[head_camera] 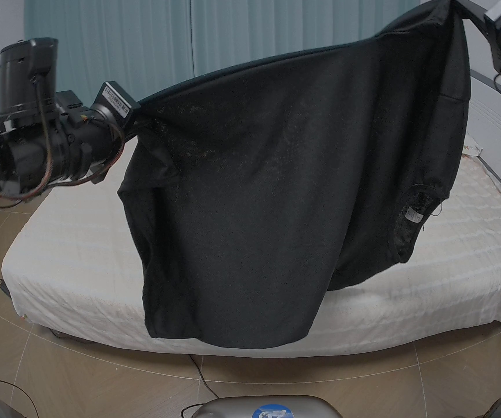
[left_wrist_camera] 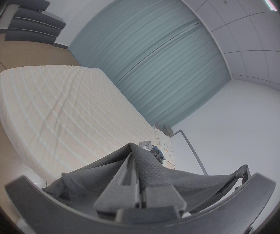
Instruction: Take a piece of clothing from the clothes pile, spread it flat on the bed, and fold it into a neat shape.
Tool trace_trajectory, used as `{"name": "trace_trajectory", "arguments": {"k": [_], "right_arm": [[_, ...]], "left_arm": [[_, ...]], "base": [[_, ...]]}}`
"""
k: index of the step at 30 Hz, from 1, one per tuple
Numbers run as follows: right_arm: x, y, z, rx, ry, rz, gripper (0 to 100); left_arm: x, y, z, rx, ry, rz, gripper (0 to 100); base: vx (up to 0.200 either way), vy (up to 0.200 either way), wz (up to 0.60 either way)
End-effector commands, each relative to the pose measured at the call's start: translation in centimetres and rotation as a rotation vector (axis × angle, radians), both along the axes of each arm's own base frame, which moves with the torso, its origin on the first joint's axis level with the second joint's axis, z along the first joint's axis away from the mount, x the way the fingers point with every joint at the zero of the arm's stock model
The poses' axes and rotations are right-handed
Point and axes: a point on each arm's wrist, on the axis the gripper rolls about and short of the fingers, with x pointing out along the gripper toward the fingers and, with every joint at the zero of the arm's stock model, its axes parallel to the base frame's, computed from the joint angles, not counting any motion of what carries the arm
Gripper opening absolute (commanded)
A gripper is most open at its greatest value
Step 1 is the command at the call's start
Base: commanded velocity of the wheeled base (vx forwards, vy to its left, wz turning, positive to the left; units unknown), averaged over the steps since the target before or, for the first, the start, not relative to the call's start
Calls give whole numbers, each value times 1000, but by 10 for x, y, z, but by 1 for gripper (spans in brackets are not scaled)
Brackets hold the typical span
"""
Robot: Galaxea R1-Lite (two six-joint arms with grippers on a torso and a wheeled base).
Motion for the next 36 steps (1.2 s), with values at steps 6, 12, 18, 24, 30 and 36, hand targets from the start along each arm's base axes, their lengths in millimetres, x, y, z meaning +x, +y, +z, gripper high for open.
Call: {"name": "trace_trajectory", "arguments": {"k": [6,12,18,24,30,36], "right_arm": [[169,-9,-86,-30,179,-181,0],[191,-11,-103,-33,151,-196,0],[217,-4,-144,-44,196,-186,0],[237,2,-202,-92,298,-193,0],[253,3,-252,-109,364,-203,0],[264,4,-281,-104,372,-220,0]], "left_arm": [[136,2,-74,-27,214,81,0],[167,-5,-108,-12,262,87,0],[193,-14,-139,-3,285,90,0],[215,-22,-177,7,324,98,0],[236,-28,-196,-30,311,130,0],[241,-29,-197,-60,287,131,100]], "base": [[200,0,0],[200,0,0],[167,0,0],[0,0,0],[0,0,0],[0,0,0]]}}
